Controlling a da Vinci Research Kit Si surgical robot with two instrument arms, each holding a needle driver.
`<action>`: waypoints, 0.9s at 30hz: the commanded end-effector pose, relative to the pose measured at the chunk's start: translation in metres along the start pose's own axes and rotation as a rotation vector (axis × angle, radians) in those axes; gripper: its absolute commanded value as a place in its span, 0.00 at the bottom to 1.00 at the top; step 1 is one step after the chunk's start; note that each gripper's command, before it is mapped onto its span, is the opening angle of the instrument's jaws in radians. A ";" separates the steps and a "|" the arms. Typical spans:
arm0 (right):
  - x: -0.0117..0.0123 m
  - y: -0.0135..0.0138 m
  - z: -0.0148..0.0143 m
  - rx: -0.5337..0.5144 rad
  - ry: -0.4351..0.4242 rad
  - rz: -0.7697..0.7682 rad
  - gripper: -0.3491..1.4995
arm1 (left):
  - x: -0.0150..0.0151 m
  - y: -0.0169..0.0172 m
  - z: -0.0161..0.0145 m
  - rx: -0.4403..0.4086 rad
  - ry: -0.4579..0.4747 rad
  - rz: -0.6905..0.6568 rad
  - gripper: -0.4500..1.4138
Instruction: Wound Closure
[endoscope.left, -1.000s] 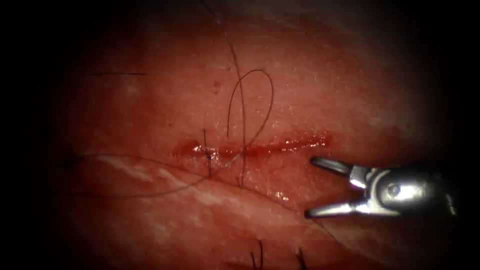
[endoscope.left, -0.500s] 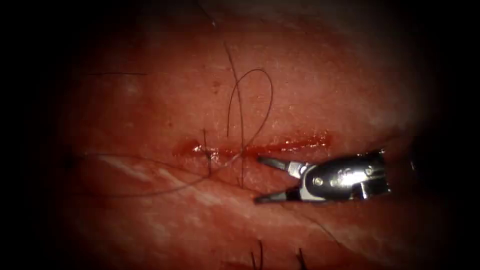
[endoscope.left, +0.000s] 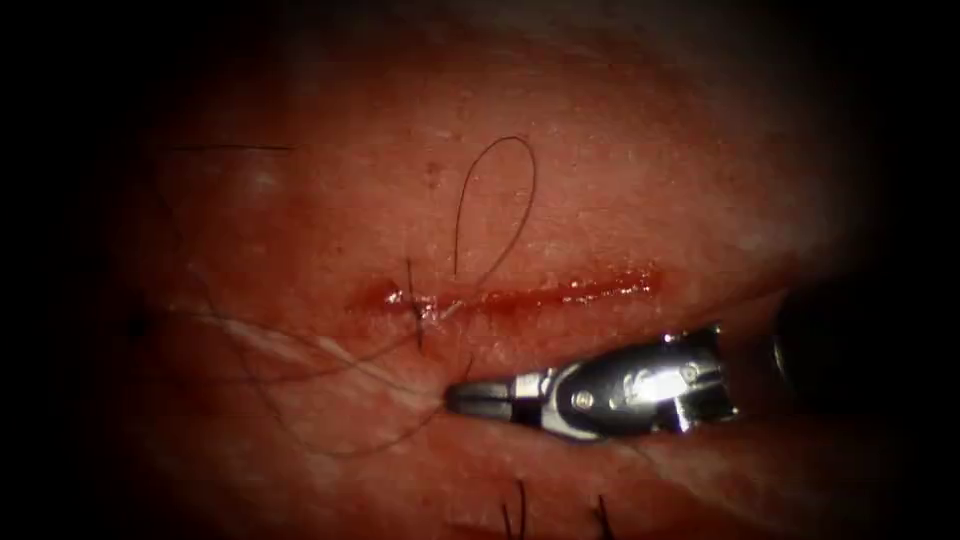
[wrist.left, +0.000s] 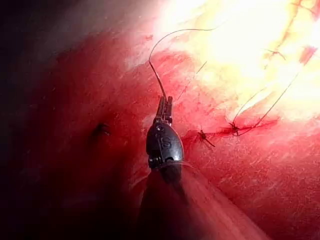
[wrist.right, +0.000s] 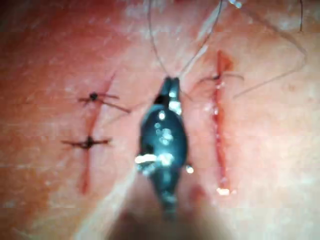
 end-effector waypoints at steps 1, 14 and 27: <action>-0.0005 -0.0009 0.0004 0.000 -0.004 0.009 0.00 | -0.0009 0.0003 0.0005 -0.002 0.000 -0.007 0.00; 0.0019 -0.0016 -0.0018 0.003 0.010 0.025 0.53 | -0.0009 0.0003 0.0005 -0.007 0.002 -0.007 0.00; 0.0063 -0.0004 -0.0104 -0.024 -0.088 -0.041 0.83 | -0.0009 0.0004 0.0006 -0.008 0.002 -0.007 0.00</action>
